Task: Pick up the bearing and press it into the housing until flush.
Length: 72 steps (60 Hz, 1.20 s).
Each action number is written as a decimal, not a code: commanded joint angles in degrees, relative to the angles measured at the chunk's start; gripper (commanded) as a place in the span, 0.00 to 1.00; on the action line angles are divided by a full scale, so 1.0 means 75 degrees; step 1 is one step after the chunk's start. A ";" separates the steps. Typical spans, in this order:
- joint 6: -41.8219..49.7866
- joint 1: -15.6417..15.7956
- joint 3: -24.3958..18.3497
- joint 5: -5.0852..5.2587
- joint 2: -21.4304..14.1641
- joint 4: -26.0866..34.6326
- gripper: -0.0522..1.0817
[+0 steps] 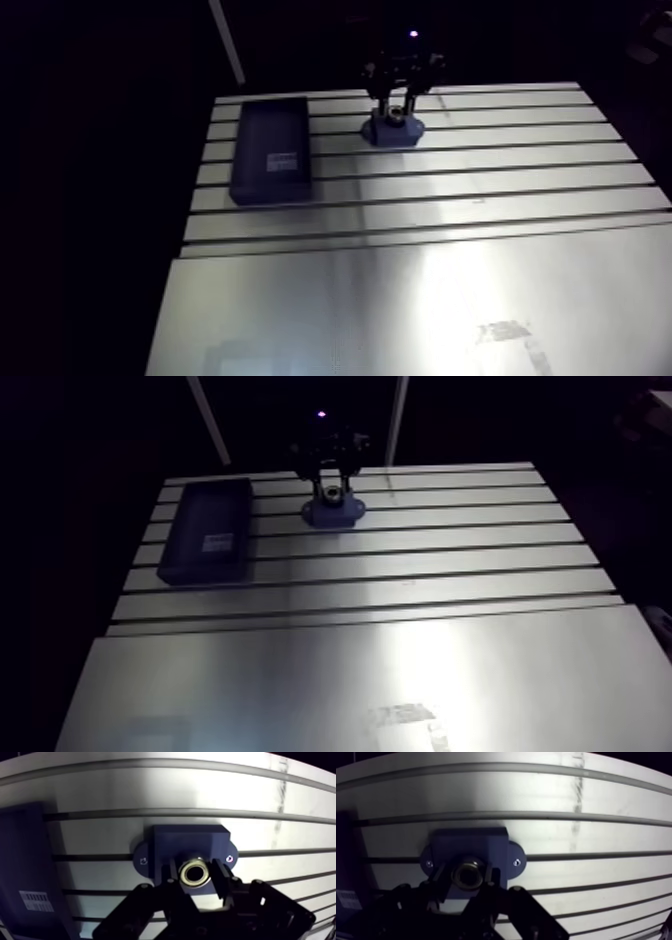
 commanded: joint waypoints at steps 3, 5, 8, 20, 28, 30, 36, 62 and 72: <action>0.0000 0.0007 -0.0018 0.0000 0.0032 0.0000 0.66; 0.0000 0.0007 -0.0018 0.0000 0.0032 0.0000 0.66; 0.0000 0.0007 -0.0018 0.0000 0.0032 0.0000 0.66; -0.0021 -0.0027 -0.0018 0.0000 0.0032 0.0000 0.66; -0.0023 -0.0018 0.0005 0.0000 0.0032 0.0000 0.66; -0.0023 -0.0027 0.0015 0.0000 0.0032 0.0000 0.66; -0.0023 -0.0017 0.0017 0.0000 0.0032 0.0000 0.66; -0.0105 0.0018 0.0041 -0.0011 0.0032 0.0000 0.66; -0.0105 0.0007 0.0052 -0.0010 0.0032 0.0000 0.66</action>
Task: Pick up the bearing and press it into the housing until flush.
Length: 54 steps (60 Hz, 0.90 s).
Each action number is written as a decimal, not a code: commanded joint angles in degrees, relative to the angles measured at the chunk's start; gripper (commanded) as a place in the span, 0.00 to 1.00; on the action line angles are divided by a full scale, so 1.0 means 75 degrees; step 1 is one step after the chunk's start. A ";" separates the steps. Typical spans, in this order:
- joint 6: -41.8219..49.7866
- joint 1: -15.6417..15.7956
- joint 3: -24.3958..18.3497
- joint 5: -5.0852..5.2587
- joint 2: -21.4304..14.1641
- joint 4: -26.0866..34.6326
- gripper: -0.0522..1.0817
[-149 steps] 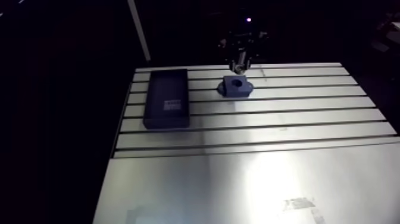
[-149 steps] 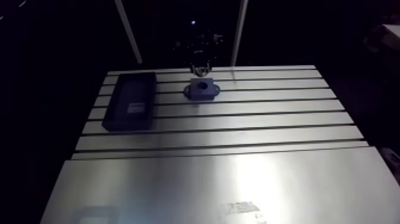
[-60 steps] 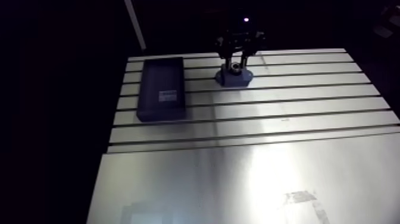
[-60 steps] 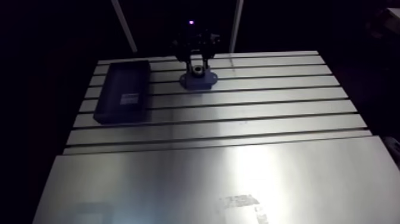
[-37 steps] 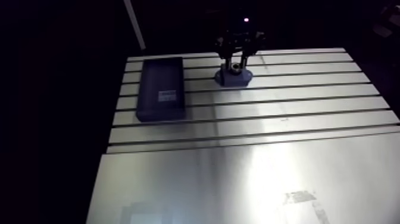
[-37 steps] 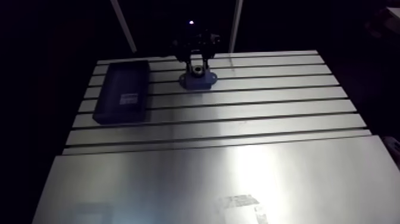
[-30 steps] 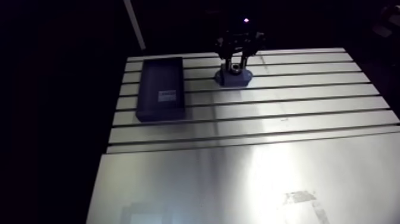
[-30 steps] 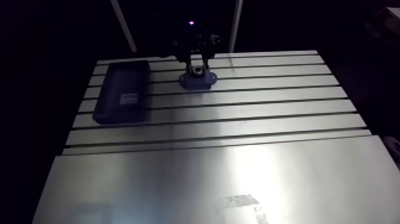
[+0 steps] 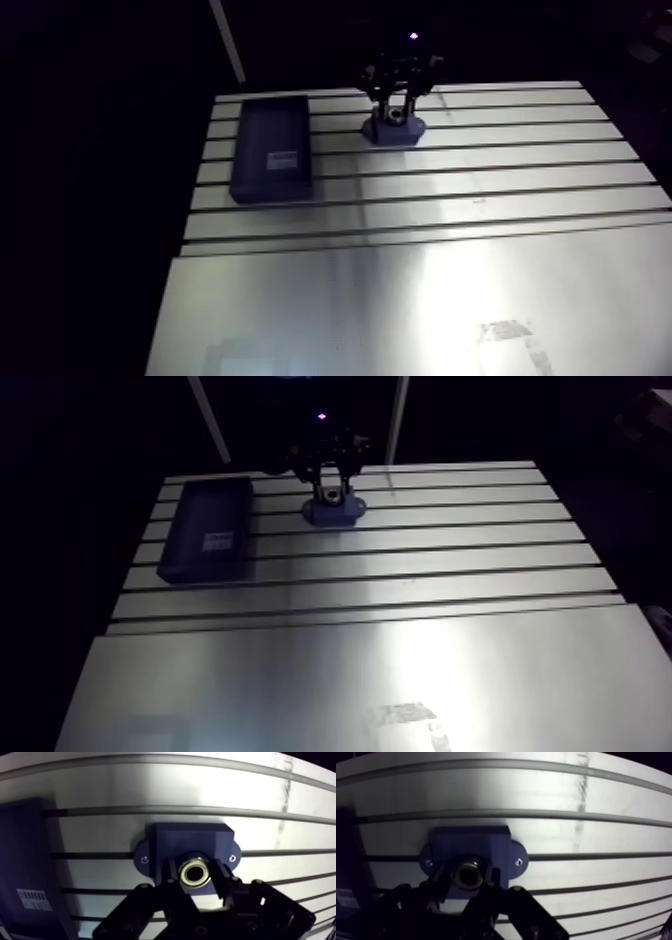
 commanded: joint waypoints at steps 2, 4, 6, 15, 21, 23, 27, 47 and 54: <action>-0.0028 -0.0016 0.0022 -0.0007 0.0000 0.0000 0.66; -0.0028 -0.0017 0.0023 0.0003 0.0000 0.0000 0.66; -0.0028 -0.0027 0.0024 0.0004 0.0000 0.0000 0.66; -0.0030 -0.0041 0.0012 -0.0007 0.0000 -0.0010 0.66; -0.0040 -0.0041 0.0012 -0.0007 0.0000 -0.0033 0.66; -0.0040 -0.0042 0.0022 0.0003 0.0000 -0.0035 0.66; -0.0040 -0.0041 0.0024 0.0004 0.0000 -0.0035 0.66; -0.0040 -0.0007 0.0024 0.0004 0.0000 -0.0035 0.66; -0.0029 -0.0017 0.0047 0.0004 0.0000 -0.0035 0.66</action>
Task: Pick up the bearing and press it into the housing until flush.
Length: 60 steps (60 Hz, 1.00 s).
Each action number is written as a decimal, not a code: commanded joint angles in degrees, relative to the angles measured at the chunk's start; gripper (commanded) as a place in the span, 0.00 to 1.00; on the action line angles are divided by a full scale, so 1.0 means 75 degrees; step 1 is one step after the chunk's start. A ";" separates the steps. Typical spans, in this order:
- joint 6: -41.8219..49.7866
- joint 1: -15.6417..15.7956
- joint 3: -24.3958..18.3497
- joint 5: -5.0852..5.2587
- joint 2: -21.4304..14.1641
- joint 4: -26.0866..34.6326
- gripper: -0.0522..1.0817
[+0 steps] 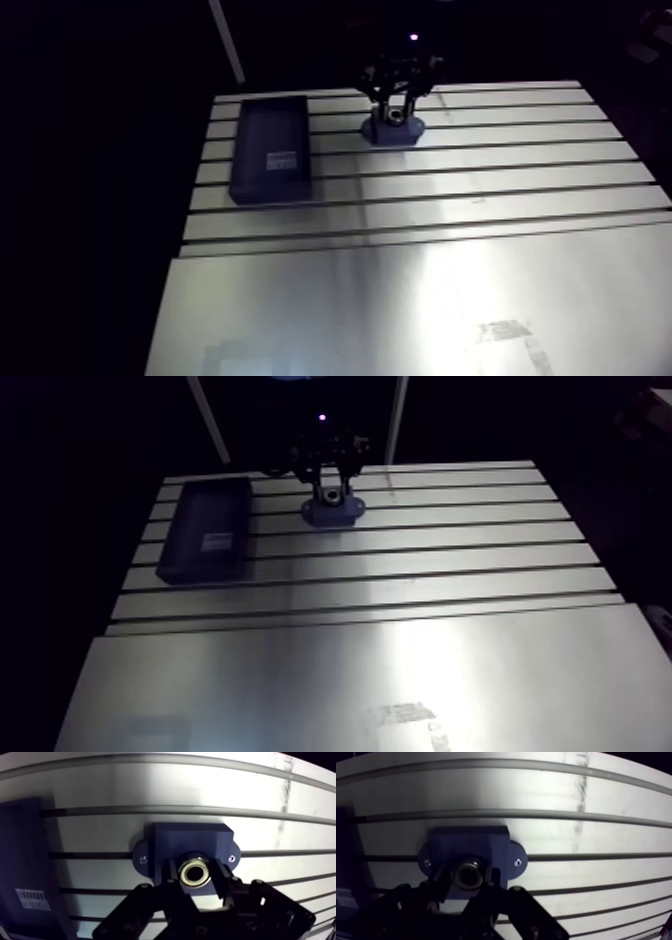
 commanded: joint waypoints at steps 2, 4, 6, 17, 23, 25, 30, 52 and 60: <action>0.0011 0.0011 0.0031 0.0001 0.0000 -0.0001 0.66; 0.0011 0.0002 0.0033 0.0001 0.0000 -0.0001 0.66; 0.0001 0.0001 0.0033 0.0001 0.0000 -0.0001 0.66; 0.0011 -0.0023 0.0057 0.0001 0.0000 -0.0013 0.66; 0.0011 -0.0024 0.0058 -0.0010 0.0000 -0.0013 0.66; 0.0011 -0.0033 0.0057 -0.0011 0.0000 -0.0013 0.66; 0.0011 -0.0034 0.0057 -0.0011 0.0000 -0.0013 0.66; 0.0011 -0.0023 0.0045 0.0000 0.0000 -0.0013 0.66; 0.0023 -0.0023 0.0057 -0.0009 0.0000 -0.0014 0.66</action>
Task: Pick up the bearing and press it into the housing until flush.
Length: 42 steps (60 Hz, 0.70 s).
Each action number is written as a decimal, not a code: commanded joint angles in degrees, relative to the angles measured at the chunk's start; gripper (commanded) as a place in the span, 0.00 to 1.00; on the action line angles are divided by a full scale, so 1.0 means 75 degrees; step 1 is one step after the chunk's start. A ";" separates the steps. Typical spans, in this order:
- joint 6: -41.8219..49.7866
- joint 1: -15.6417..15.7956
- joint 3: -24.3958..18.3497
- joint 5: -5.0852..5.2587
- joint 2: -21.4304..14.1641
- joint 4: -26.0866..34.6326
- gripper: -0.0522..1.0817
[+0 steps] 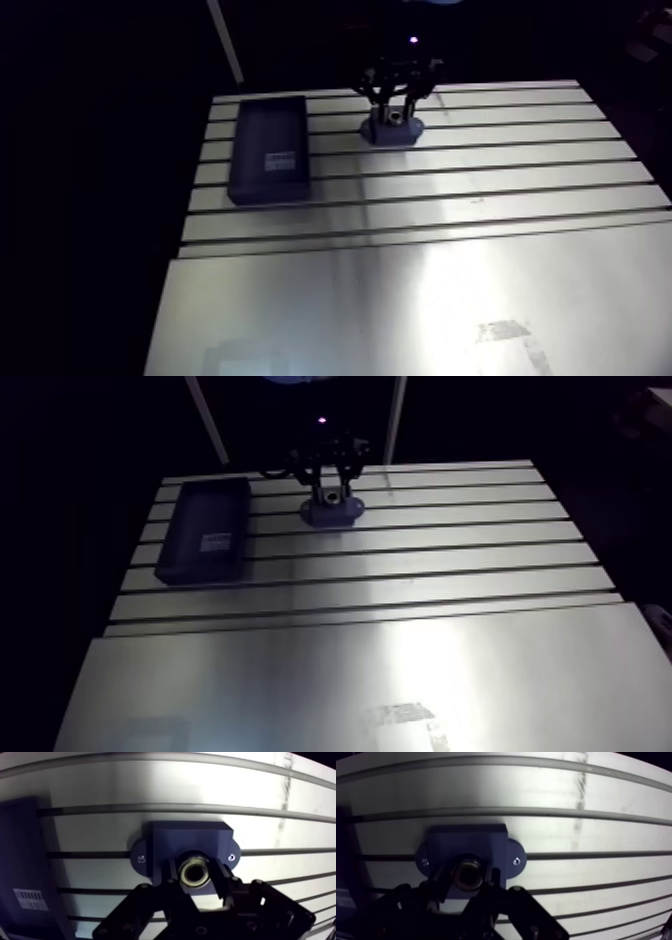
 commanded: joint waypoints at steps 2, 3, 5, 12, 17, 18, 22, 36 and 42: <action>0.0010 0.0008 -0.0002 0.0004 -0.0002 -0.0007 0.66; 0.0010 0.0008 -0.0002 0.0004 -0.0002 -0.0007 0.66; 0.0010 0.0008 -0.0004 0.0005 -0.0002 -0.0009 0.66; 0.0010 0.0008 -0.0004 0.0005 -0.0002 -0.0009 0.66; 0.0010 0.0008 -0.0004 -0.0005 -0.0002 -0.0009 0.66; 0.0010 0.0008 -0.0004 -0.0005 -0.0002 -0.0009 0.66; 0.0010 0.0008 -0.0004 -0.0006 -0.0002 -0.0009 0.66; 0.0021 0.0018 -0.0015 0.0005 -0.0002 -0.0009 0.66; -0.0002 0.0020 -0.0027 0.0005 -0.0002 -0.0077 0.66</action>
